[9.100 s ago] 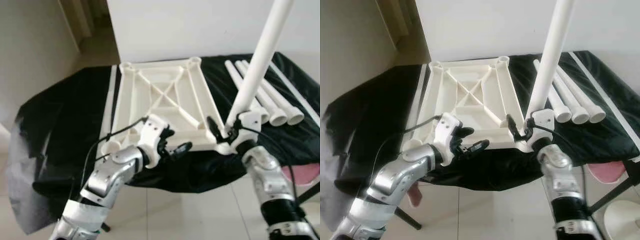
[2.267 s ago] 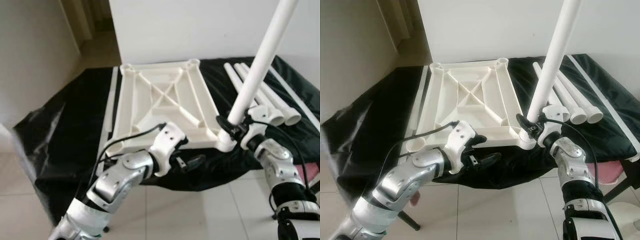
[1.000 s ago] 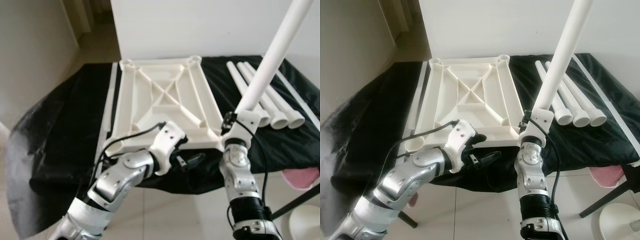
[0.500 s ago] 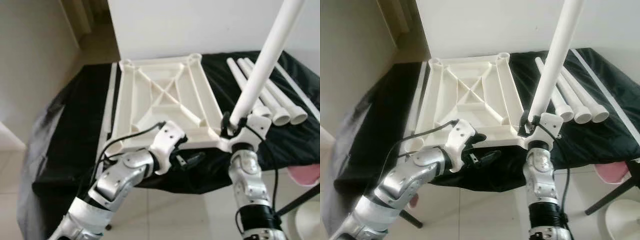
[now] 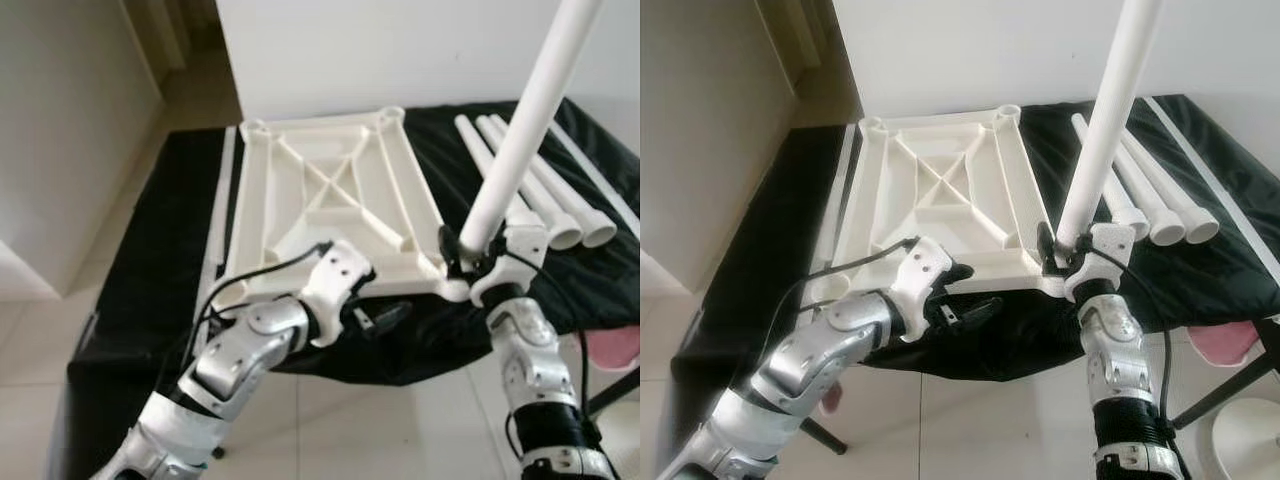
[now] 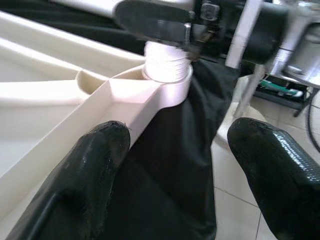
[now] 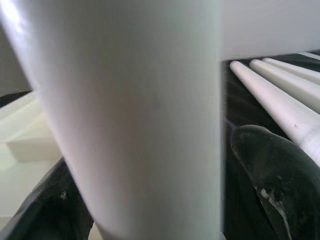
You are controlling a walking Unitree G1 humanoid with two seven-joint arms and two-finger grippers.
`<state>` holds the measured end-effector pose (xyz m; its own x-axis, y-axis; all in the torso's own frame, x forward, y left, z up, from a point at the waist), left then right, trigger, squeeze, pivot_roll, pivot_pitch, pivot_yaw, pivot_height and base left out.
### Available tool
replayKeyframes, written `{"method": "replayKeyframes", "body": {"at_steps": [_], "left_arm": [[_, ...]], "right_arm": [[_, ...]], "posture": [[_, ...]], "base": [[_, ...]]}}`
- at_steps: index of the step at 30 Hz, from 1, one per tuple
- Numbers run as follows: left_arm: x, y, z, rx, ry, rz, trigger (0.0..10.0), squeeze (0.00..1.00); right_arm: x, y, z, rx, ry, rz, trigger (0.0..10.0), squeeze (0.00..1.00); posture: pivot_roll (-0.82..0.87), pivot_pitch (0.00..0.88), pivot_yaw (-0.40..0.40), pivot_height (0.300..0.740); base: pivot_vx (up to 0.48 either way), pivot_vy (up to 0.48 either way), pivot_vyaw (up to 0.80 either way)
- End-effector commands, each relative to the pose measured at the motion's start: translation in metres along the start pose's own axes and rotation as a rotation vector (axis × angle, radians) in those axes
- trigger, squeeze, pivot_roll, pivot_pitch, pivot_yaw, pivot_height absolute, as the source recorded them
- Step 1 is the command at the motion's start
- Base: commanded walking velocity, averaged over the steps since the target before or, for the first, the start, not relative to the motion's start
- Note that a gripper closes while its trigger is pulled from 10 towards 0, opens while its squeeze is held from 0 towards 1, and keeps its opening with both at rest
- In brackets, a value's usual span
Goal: Building children table
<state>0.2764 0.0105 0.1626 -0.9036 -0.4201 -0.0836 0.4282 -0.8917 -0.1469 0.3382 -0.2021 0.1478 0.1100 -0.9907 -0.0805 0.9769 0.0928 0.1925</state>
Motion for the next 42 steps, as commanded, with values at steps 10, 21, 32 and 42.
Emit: {"method": "replayKeyframes", "body": {"at_steps": [10,21,32,42], "left_arm": [[0.002,-0.001,0.000,-0.001,-0.003,-0.065,10.0,0.00],[0.001,-0.001,0.001,0.003,0.000,-0.067,10.0,0.00],[0.001,0.000,0.002,0.006,-0.001,-0.065,10.0,0.00],[0.000,0.001,0.004,0.013,0.000,-0.065,10.0,0.00]], "right_arm": [[-0.004,0.016,0.001,-0.094,-0.102,0.360,10.0,0.00],[0.004,0.019,0.001,-0.148,-0.143,0.460,0.0,0.00],[0.015,0.010,-0.010,-0.198,-0.142,0.471,0.0,0.00],[0.008,0.002,-0.016,-0.178,-0.107,0.399,10.0,0.00]], "posture": [[-0.07,0.000,0.039,0.740],[-0.08,0.000,0.047,0.740],[-0.08,0.000,0.047,0.740],[-0.09,0.000,0.040,0.740]], "base": [[0.000,0.000,0.00],[0.000,0.000,0.00],[0.000,0.000,0.00],[0.000,0.000,0.00]]}}
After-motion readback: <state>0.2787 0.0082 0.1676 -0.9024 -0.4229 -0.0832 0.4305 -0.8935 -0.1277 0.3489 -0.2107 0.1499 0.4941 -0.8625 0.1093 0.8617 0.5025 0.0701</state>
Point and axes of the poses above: a point about 5 cm out from each wrist's last joint towards the gripper, its own y axis pointing out of the wrist towards the gripper, its own z axis along the axis of the wrist's last joint, x = y × z, the point moved 2 cm from there along y, pointing out of the wrist towards the gripper, and after that the axes turned 2 degrees about y, right-handed, at the moved point
